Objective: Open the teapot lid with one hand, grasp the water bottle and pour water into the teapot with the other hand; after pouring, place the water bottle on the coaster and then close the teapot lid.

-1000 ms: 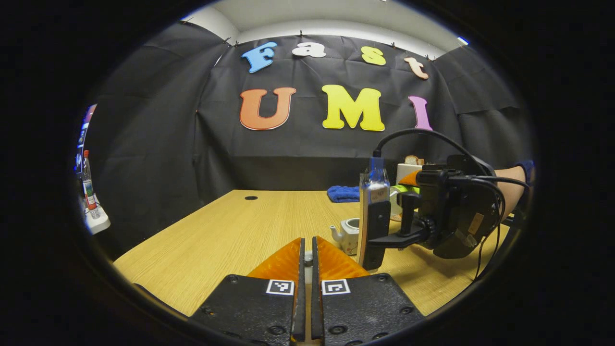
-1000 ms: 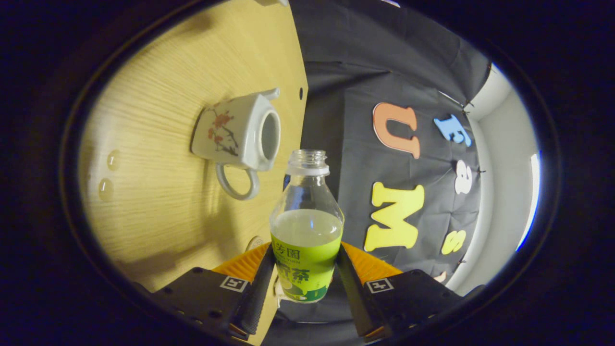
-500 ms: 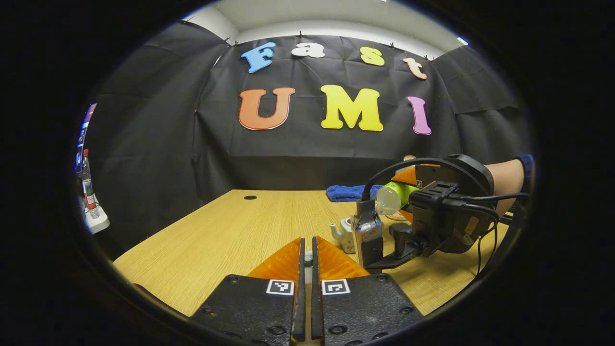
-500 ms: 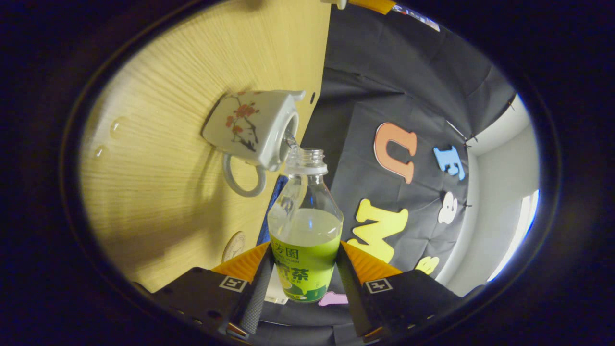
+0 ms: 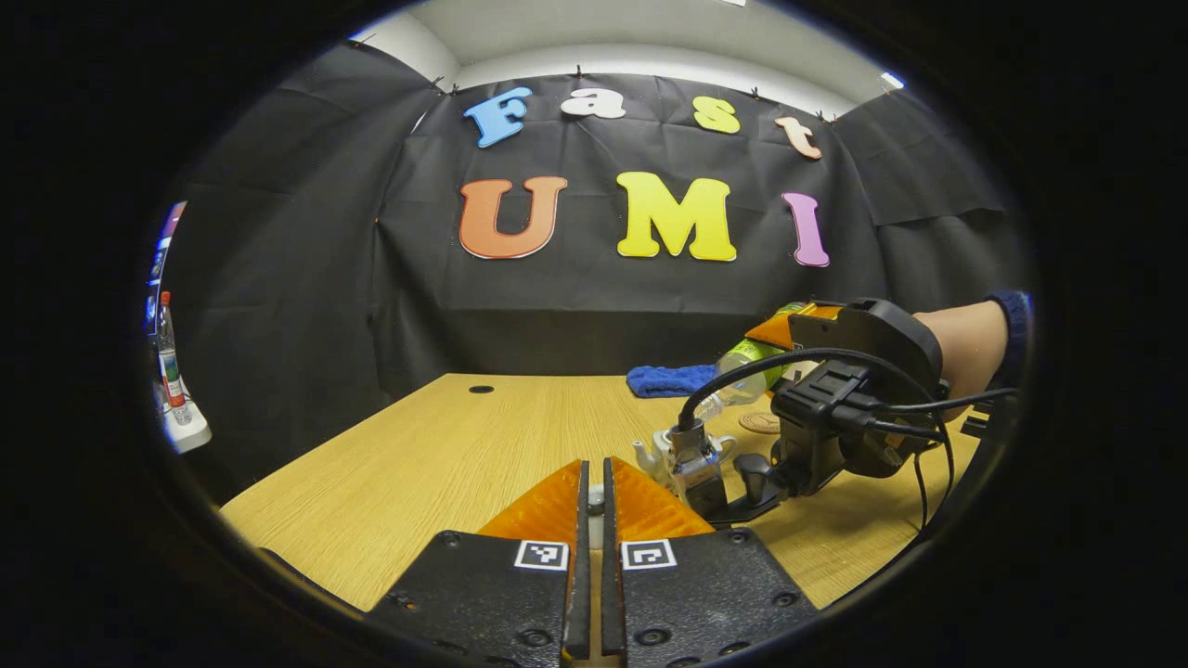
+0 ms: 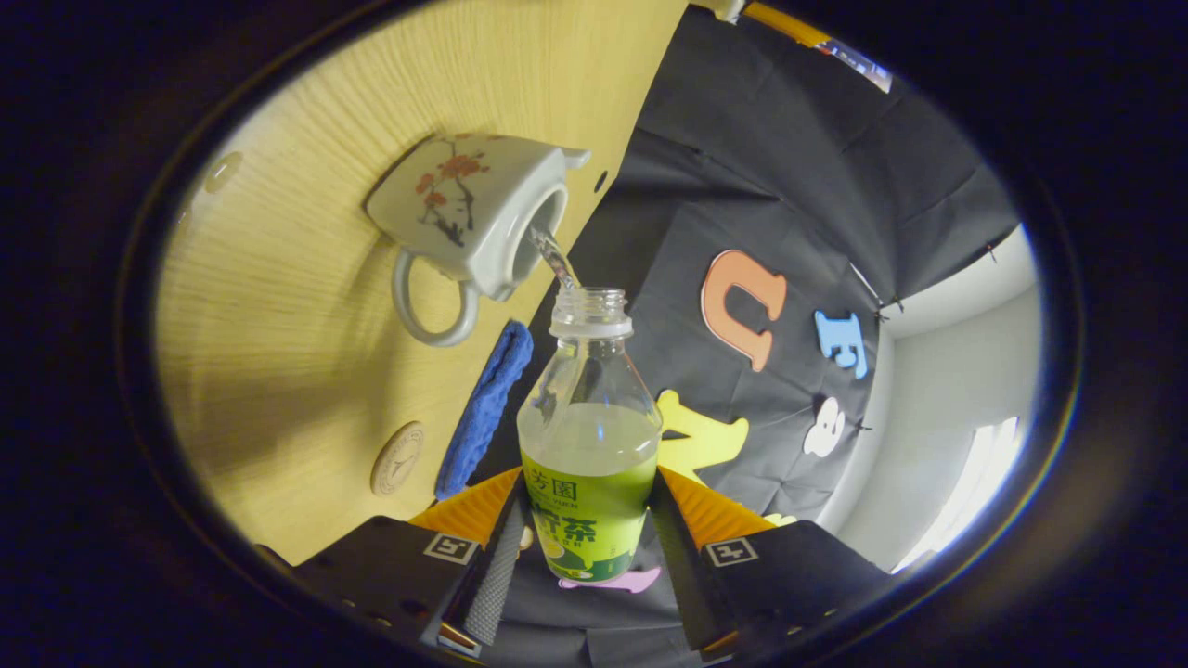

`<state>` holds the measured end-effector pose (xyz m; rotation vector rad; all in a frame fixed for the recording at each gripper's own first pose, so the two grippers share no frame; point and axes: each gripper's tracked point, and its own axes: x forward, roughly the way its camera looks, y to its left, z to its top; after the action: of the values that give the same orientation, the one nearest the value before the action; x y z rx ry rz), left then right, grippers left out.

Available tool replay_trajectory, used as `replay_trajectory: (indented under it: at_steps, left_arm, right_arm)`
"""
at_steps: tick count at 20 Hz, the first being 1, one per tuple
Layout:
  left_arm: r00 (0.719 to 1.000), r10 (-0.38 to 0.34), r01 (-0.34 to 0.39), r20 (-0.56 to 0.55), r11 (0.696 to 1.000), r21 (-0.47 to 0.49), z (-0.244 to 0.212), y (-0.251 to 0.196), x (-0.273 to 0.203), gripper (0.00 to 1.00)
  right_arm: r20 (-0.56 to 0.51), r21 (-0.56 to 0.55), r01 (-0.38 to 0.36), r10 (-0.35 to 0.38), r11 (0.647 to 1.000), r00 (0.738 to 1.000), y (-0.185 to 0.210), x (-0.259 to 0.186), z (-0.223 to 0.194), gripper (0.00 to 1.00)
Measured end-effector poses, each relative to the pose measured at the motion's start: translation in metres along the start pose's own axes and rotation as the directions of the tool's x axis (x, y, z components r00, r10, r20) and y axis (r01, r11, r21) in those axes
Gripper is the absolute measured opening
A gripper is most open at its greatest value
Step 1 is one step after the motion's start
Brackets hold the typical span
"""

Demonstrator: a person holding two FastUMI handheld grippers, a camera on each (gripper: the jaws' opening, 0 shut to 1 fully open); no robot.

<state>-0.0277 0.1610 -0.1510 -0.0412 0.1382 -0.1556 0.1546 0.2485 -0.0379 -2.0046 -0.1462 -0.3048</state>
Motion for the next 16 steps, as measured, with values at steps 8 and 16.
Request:
replay_trajectory:
  at_steps: [8, 16]
  left_arm:
    - [1.000, -0.007, 0.007, 0.019, 1.000, -0.001, 0.005, -0.001, -0.003, 0.07]
    - [1.000, -0.006, 0.007, 0.023, 1.000, -0.004, 0.006, -0.001, -0.003, 0.07]
  right_arm:
    - [0.021, -0.087, 0.073, -0.072, 0.993, 0.997, -0.017, -0.001, 0.004, 0.75]
    - [0.034, -0.091, 0.115, -0.113, 0.989, 0.993, -0.024, -0.003, 0.008, 0.73]
